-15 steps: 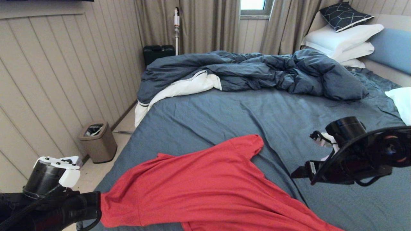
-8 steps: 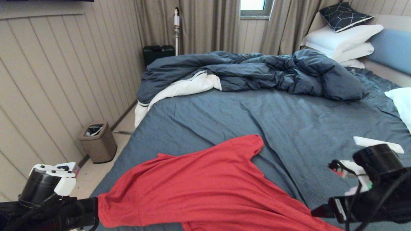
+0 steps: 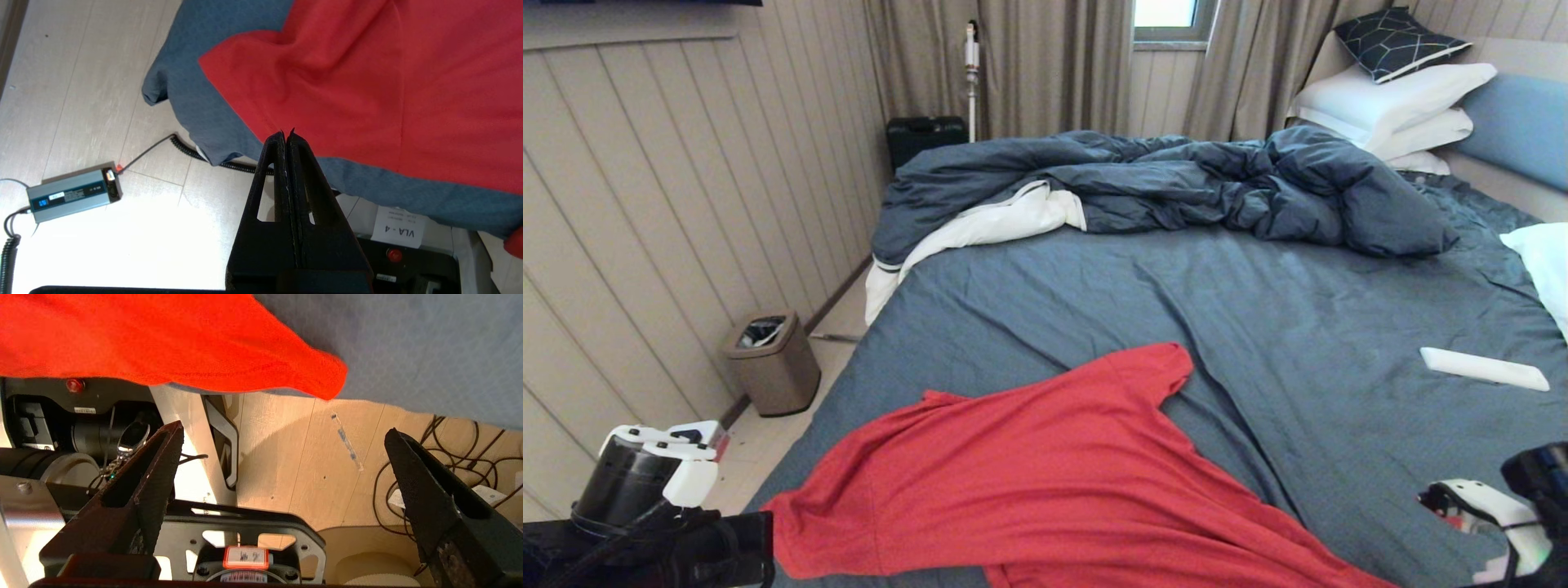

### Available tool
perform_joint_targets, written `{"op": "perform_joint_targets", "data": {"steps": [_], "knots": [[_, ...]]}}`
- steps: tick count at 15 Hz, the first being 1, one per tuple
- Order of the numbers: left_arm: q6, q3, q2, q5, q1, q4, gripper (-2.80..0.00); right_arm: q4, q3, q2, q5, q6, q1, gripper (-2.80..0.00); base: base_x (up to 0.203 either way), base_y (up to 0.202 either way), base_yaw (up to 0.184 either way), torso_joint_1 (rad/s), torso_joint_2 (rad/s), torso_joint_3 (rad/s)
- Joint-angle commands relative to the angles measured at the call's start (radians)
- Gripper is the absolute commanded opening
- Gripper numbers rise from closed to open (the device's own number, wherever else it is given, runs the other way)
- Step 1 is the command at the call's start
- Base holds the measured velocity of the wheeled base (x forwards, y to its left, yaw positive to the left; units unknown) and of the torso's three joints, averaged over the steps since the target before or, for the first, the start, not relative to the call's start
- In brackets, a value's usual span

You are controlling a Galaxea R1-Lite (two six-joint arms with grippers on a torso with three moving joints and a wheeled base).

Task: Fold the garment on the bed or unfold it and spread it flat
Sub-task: Unford the red T-shirt

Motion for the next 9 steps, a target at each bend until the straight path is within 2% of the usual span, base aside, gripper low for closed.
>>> {"op": "perform_joint_targets", "data": {"steps": [1, 5, 9], "knots": [[-0.002, -0.002, 0.011, 0.002, 0.000, -0.002, -2.80, -0.027, 0.003, 0.078, -0.001, -0.001, -0.004, 0.00, 0.000, 0.000, 0.000, 0.000, 0.00, 0.000], [-0.002, -0.010, 0.018, 0.000, 0.001, -0.002, -2.80, -0.158, 0.001, 0.215, -0.026, -0.002, -0.013, 0.00, 0.000, 0.000, 0.000, 0.000, 0.00, 0.000], [-0.003, -0.007, 0.043, 0.000, 0.000, -0.023, -2.80, -0.183, 0.003, 0.251, -0.054, -0.002, -0.006, 0.00, 0.000, 0.000, 0.000, 0.000, 0.00, 0.000]]}}
